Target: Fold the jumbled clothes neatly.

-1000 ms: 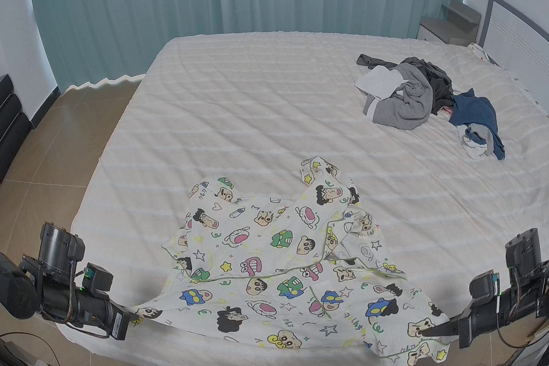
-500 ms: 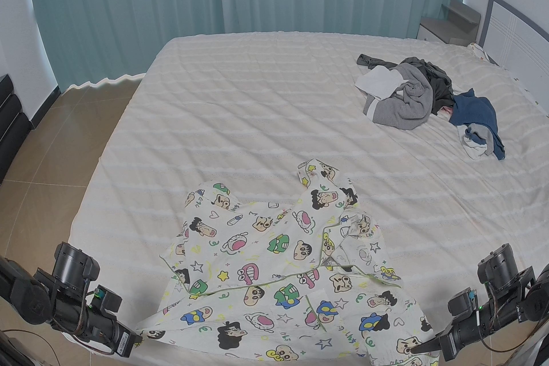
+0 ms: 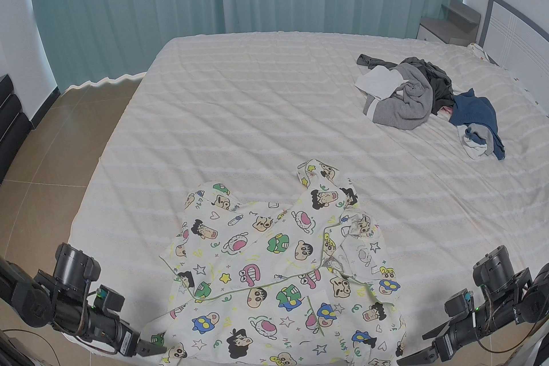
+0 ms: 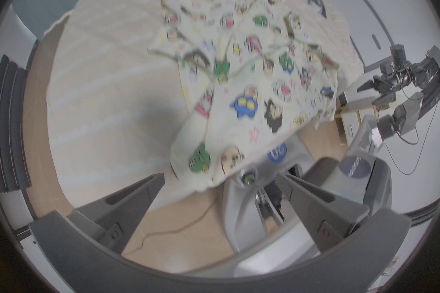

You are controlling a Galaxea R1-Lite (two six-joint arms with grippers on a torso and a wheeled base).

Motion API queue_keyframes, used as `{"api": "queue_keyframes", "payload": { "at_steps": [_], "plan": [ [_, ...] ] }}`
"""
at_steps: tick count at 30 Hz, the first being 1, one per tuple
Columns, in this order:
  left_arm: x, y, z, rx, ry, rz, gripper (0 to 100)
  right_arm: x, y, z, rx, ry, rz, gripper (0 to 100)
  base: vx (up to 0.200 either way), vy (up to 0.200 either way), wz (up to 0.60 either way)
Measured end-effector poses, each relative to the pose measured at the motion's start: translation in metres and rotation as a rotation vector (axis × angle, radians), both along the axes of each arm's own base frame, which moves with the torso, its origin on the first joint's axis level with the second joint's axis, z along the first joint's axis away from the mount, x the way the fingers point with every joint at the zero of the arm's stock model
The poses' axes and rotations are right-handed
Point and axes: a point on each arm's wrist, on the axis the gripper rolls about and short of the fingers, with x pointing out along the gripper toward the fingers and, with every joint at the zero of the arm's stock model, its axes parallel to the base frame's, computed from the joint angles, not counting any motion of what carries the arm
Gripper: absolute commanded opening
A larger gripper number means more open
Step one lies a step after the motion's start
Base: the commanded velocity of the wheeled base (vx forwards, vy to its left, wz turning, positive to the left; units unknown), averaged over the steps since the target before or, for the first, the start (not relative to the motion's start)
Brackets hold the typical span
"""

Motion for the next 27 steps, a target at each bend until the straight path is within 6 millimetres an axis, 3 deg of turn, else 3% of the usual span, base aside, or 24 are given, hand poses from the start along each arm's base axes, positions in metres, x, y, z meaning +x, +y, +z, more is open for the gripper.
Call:
{"api": "queue_keyframes", "payload": {
  "at_steps": [7, 12, 15, 21, 27],
  "plan": [
    [0.038, 0.004, 0.027, -0.047, -0.24, 0.079, 100, 0.008, 0.0, 0.011, 0.051, -0.089, -0.055, 100, 0.0, 0.0, 0.0],
    [0.081, 0.005, 0.05, -0.103, -0.351, 0.159, 100, 0.011, 0.001, 0.021, 0.092, -0.136, -0.095, 100, 0.0, 0.0, 0.0],
    [0.107, 0.004, 0.053, -0.14, -0.361, 0.188, 100, 0.012, 0.001, 0.026, 0.112, -0.157, -0.113, 100, 0.0, 0.0, 0.0],
    [0.148, 0.004, 0.029, -0.17, -0.29, 0.226, 100, 0.011, 0.0, 0.034, 0.144, -0.191, -0.133, 100, 0.0, 0.0, 0.0],
    [0.172, 0.008, -0.007, -0.168, -0.221, 0.248, 100, 0.008, 0.0, 0.038, 0.161, -0.208, -0.142, 100, 0.0, 0.0, 0.0]
  ]
}}
